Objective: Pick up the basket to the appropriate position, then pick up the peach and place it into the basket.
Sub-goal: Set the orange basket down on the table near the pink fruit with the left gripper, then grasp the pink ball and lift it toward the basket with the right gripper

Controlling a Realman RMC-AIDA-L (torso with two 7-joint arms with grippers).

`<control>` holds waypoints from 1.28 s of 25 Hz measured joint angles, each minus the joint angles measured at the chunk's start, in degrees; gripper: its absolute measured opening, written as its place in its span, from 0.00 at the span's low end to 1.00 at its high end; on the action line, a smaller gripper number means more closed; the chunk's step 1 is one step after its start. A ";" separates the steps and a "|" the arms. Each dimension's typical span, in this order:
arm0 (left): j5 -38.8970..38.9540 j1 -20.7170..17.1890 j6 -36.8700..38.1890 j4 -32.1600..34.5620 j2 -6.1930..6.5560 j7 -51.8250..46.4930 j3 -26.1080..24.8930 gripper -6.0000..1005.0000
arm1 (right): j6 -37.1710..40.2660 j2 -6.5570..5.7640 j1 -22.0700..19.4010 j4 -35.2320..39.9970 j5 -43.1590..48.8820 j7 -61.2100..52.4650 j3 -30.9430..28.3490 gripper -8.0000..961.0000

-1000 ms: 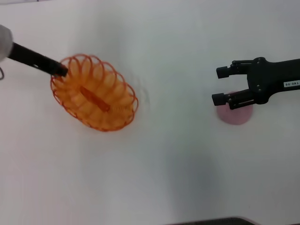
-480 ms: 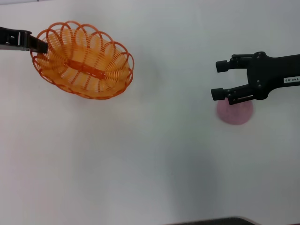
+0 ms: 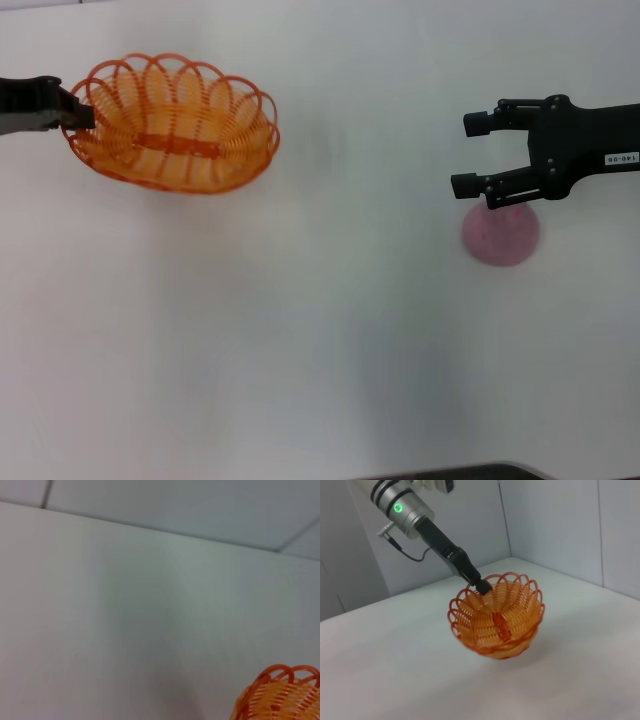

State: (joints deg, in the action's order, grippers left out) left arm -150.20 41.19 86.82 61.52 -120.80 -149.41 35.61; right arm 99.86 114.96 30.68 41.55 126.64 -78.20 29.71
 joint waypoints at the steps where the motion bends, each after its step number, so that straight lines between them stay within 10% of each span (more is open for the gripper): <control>1: 0.00 0.00 0.00 0.00 0.00 0.00 0.00 0.06 | -0.30 0.00 -0.04 -0.03 -0.02 0.37 0.00 0.98; 7: 0.13 -5.04 -6.87 4.64 -3.37 -9.90 6.51 0.06 | -1.18 0.39 -0.19 -0.49 -0.09 4.19 0.00 0.98; 20: 4.13 -8.99 -11.73 1.77 -3.33 -15.38 15.56 0.16 | -2.13 0.79 -0.27 -0.46 -0.08 4.87 -0.01 0.98; 32: 20.54 -16.20 -6.66 8.87 -3.31 14.77 7.72 0.61 | -1.75 0.78 -0.32 -0.55 -5.26 -1.48 -0.26 0.98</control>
State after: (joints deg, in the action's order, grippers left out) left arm -129.66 24.99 80.15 70.38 -124.11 -134.64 43.33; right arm 98.11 115.74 30.36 40.99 121.37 -79.68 29.44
